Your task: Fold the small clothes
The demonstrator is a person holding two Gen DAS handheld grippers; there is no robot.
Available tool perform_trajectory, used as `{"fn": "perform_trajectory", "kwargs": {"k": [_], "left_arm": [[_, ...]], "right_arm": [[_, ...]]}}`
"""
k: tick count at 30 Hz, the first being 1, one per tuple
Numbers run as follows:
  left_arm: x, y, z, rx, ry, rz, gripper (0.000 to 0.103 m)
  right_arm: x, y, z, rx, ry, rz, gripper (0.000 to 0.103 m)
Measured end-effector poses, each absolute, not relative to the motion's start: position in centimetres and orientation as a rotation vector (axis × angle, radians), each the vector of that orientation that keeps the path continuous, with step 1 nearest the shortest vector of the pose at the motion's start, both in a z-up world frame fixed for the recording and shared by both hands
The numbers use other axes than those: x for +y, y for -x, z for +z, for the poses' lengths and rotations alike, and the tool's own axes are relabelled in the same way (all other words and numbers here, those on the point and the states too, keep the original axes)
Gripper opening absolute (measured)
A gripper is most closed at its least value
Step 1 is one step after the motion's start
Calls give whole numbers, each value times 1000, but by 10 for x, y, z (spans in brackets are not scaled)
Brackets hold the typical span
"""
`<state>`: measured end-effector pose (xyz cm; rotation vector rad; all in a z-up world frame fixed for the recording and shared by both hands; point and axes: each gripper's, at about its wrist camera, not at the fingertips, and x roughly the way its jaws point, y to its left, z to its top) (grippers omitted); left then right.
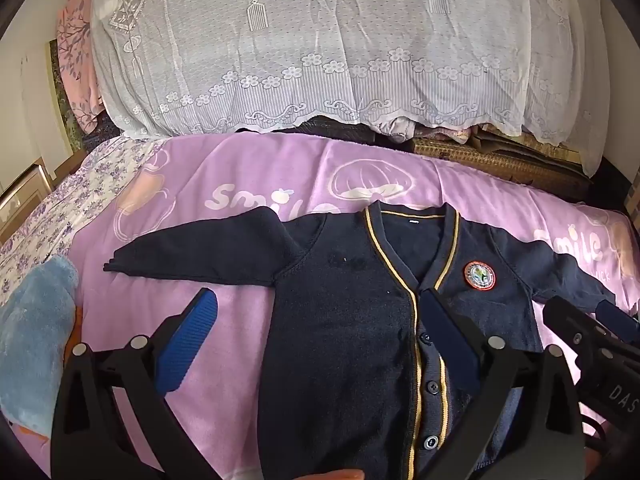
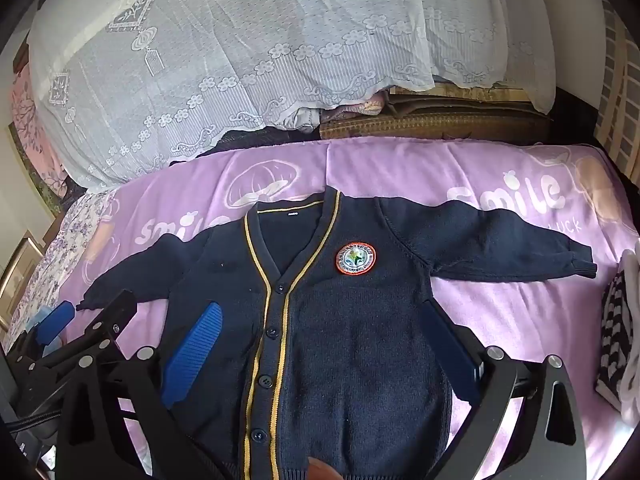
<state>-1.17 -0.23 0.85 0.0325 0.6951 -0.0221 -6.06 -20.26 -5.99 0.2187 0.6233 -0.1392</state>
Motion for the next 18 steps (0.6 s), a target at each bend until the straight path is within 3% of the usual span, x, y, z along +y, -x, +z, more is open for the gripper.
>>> {"fn": "perform_trajectory", "kwargs": {"k": [18], "left_arm": [[-2,12,8,696,-32,-22,99]], "right_arm": [[-202,61,-58,625,-218,-140,100]]}}
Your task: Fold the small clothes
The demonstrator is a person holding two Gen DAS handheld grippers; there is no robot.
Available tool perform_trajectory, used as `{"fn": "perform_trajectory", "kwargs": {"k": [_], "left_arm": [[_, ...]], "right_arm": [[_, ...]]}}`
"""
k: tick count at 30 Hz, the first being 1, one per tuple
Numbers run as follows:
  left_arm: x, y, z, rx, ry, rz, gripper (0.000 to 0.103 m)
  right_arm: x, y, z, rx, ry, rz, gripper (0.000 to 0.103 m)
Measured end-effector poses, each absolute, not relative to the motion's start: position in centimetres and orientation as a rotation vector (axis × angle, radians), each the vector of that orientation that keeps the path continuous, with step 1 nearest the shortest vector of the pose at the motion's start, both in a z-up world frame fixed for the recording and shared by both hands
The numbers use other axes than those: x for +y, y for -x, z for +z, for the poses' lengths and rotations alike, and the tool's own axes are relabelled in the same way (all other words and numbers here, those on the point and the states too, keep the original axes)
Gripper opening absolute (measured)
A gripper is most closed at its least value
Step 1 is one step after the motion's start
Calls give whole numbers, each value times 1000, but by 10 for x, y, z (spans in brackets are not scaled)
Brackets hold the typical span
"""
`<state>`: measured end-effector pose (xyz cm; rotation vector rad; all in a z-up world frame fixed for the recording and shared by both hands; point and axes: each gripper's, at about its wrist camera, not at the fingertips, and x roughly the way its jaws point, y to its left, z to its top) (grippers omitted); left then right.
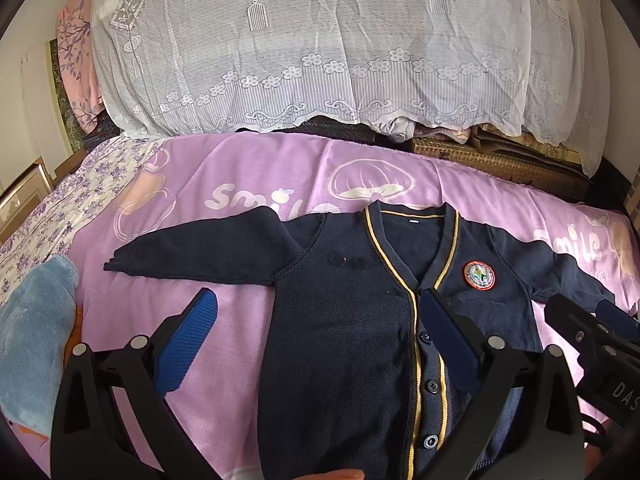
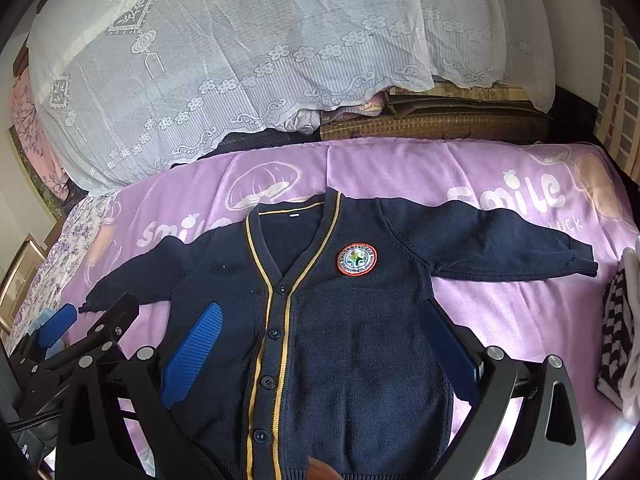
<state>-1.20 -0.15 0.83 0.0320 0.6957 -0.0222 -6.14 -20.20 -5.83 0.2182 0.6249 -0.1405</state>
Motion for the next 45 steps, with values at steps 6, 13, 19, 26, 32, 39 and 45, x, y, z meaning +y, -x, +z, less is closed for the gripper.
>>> {"fn": "perform_trajectory", "kwargs": {"k": [6,13,19,26,32,39,45], "left_arm": [[-1,13,8,696,-32,-24,99],[-1,13,8,696,-31,-24,99],[-1,13,8,696,-32,-24,99],[-1,13,8,697,-31,-24,99],[-1,13,8,696,-32,-24,99],[-2,15,8,697,-34,-26,99],[-2,14,8,697,-33,-25,98]], "right_arm": [[-203,62,-58,624,-220,-140,100],[-203,62,-58,624,-220,-139,100],[-203,62,-58,624,-221,-139,100],[-204,63,-60,624,-222,-139,100],[-204,63,-59,622,-220,-139,100],[-204,63,-58,623,-224,-139,100],[-204,63,-59,623,-221,-139,100]]}}
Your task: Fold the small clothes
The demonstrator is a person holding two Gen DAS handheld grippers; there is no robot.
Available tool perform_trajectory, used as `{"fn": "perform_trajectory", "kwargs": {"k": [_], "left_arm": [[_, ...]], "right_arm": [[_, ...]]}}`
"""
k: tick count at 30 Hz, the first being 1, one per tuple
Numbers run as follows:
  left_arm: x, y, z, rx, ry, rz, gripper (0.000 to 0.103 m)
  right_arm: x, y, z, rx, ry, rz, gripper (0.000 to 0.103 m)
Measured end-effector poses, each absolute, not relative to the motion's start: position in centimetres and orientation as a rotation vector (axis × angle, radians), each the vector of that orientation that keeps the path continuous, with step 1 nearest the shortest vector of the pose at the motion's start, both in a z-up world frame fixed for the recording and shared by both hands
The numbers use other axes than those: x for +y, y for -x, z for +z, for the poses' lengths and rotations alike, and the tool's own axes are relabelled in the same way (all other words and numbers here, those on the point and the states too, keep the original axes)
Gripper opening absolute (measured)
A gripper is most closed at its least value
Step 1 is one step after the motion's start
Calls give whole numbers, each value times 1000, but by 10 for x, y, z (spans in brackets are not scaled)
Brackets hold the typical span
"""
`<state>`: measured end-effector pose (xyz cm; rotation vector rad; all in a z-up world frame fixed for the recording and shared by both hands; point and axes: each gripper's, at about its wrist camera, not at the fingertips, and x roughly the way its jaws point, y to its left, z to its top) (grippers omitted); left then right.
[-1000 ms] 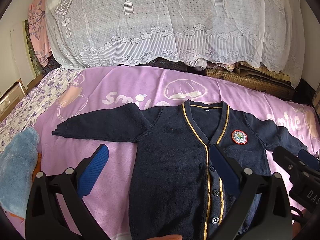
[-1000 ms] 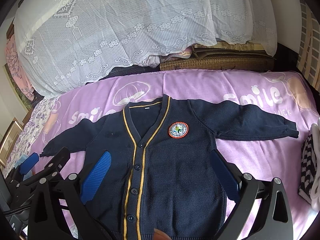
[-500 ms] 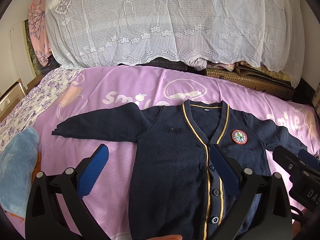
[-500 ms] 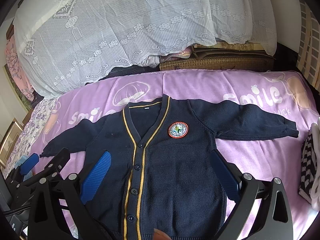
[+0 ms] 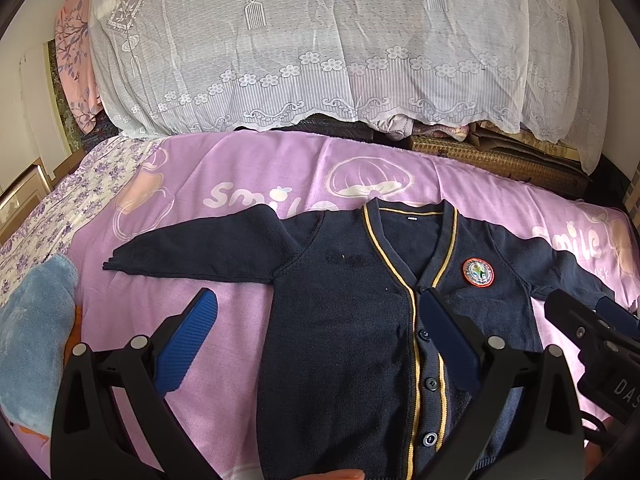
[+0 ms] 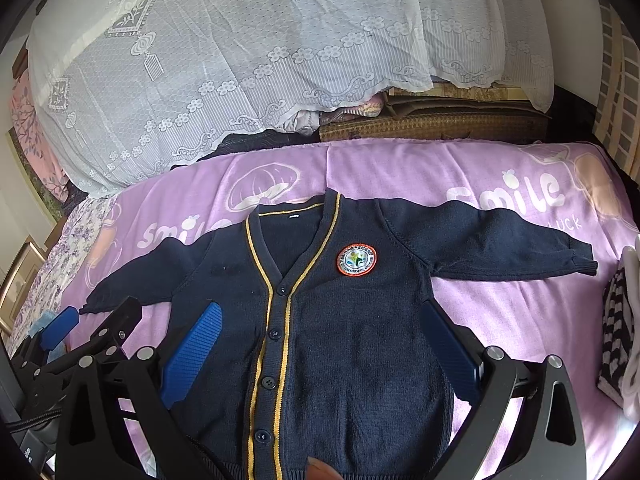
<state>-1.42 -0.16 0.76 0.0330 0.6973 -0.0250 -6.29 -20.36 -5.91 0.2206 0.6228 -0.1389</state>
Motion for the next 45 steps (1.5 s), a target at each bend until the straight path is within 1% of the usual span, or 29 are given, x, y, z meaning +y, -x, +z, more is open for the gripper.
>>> {"fn": "perform_trajectory", "kwargs": {"k": [26,29,30,37,41,42,45], "left_arm": [[-6,17,3,707,-38,-24,99],[-8,15,-1,716,-44,-25,99],[-8,12,-2,721,-47,-26,99],[-6,-4,-33,816,-44,-33,99],[1,-1,-63,874,-45,-27,99],[1,0,-70,884,-50,-31,99],[-1,5,-87,903,-71,-49,99]], "right_arm": [[-203,61,-58,628,-222,-141,100],[-205,59,-60,638,-219,-146,100],[-205,56,-70,642,-215,-150,100],[-220,44,-94,670,-246,-165,100],[-230,47,-115,739,-238,-197,100],[-231,50,-117,788,-217,-218,100],[-241,54,-138,776,-201,-237,100]]}}
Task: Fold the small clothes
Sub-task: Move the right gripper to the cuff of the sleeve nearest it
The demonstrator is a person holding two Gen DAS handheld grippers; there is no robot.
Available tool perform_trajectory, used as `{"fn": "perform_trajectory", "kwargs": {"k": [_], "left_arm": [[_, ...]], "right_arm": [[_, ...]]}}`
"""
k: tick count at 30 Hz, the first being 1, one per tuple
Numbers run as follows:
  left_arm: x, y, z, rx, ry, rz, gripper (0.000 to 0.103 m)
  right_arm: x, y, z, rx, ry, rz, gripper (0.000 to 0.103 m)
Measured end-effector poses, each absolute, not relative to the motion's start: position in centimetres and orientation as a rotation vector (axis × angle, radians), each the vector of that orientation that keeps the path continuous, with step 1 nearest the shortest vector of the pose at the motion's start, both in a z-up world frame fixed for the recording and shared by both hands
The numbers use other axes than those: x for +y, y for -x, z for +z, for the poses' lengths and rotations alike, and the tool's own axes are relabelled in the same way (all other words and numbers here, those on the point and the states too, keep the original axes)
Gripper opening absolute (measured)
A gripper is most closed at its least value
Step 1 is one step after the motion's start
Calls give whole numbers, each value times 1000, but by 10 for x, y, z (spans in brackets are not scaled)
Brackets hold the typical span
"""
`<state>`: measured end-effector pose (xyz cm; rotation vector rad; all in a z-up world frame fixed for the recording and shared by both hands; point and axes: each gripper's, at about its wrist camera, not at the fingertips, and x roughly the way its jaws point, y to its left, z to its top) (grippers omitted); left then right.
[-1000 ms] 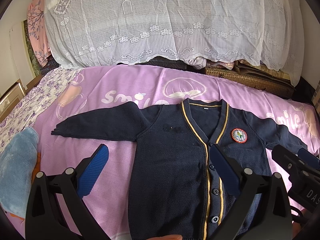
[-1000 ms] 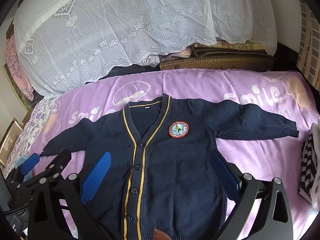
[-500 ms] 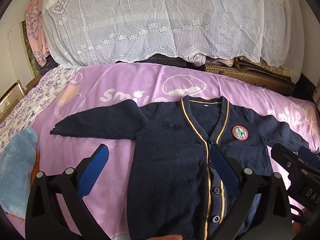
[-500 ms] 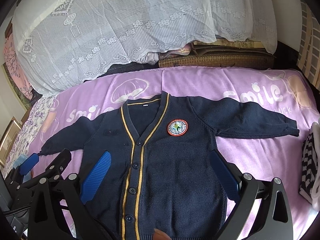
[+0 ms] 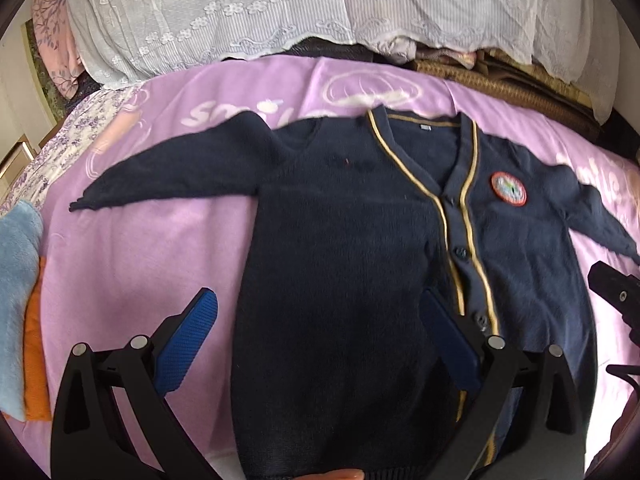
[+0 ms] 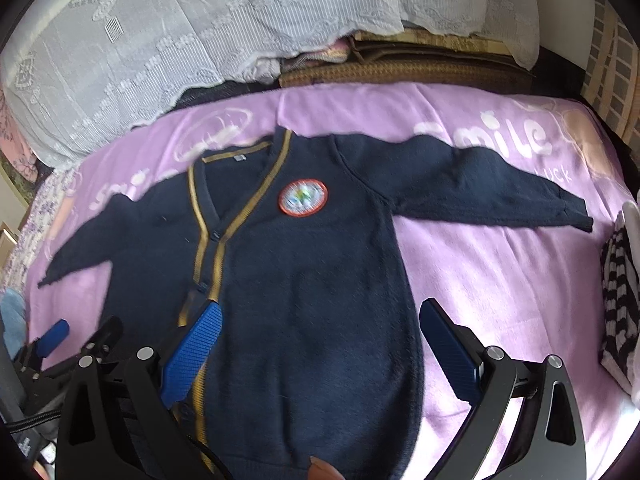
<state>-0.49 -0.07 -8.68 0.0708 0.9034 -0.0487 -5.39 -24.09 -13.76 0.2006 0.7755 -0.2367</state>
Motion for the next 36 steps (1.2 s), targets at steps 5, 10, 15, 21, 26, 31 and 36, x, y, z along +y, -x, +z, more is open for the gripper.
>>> {"fn": "perform_trajectory", "kwargs": {"k": [5,10,15,21,26,31,36], "left_arm": [[-4,0,-126,1010,-107,-45,99],[-4,5,-133,967,-104,-33,99],[3,9,-137,925,-54,-61,99],[3,12,-122,959,-39,-102,98],[-4,12,-77,904,39,-178,99],[-49,-2,-51,821,-73,-212,99],[-77,-36,-61,832,-73,-185,99]], "right_arm": [[-262,52,-180,847,-290,-245,100],[-292,56,-199,887,-325,-295,100],[-300,70,-208,790,-284,-281,100],[-305,78,-212,735,-313,-209,100],[-358,97,-188,539,-625,-171,100],[-439,119,-168,258,-898,-434,100],[-472,85,-187,408,-1001,-361,100]]}}
